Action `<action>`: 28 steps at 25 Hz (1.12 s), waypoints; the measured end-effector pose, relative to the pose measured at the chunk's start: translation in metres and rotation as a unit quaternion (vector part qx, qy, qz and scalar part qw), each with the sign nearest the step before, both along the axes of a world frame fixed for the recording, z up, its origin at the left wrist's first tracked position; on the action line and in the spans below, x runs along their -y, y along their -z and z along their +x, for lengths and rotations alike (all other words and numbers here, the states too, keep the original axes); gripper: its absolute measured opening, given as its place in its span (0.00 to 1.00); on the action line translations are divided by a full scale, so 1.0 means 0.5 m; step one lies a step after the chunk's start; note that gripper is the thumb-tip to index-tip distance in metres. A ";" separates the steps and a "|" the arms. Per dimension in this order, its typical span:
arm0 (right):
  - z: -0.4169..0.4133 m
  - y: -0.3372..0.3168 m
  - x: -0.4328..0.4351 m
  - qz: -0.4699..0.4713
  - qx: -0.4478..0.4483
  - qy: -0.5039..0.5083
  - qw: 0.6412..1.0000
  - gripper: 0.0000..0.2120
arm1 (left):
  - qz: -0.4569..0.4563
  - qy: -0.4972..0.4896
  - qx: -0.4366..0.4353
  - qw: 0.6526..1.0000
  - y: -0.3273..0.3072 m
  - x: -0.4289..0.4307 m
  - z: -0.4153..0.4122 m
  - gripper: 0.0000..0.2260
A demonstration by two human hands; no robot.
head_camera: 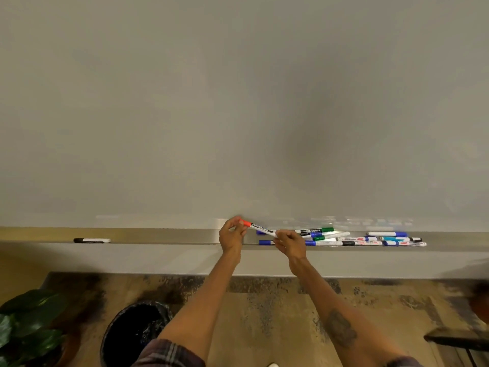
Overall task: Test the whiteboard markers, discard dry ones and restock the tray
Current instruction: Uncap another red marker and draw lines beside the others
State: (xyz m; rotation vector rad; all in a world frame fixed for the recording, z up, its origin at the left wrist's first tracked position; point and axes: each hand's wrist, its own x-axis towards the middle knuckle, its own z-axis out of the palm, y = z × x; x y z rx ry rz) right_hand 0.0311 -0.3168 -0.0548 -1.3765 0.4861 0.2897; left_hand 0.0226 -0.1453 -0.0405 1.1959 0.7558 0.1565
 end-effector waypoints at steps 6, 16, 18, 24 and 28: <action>-0.023 -0.060 -0.003 -0.149 0.121 -0.107 0.976 0.07 | 0.033 0.066 0.087 0.994 -0.103 0.003 -0.021 0.07; -0.019 -0.253 -0.146 -0.178 0.379 -0.139 0.897 0.10 | 0.142 0.123 0.216 0.958 -0.302 -0.006 -0.028 0.10; -0.016 -0.295 -0.177 -0.165 0.406 -0.112 0.892 0.13 | 0.139 0.134 0.242 0.951 -0.351 -0.019 -0.026 0.10; -0.007 -0.426 -0.259 -0.195 0.462 -0.037 0.864 0.12 | 0.127 0.112 0.314 0.934 -0.476 -0.064 -0.023 0.11; -0.002 -0.476 -0.295 -0.267 0.489 -0.011 0.830 0.18 | 0.110 0.085 0.323 0.936 -0.528 -0.090 -0.020 0.09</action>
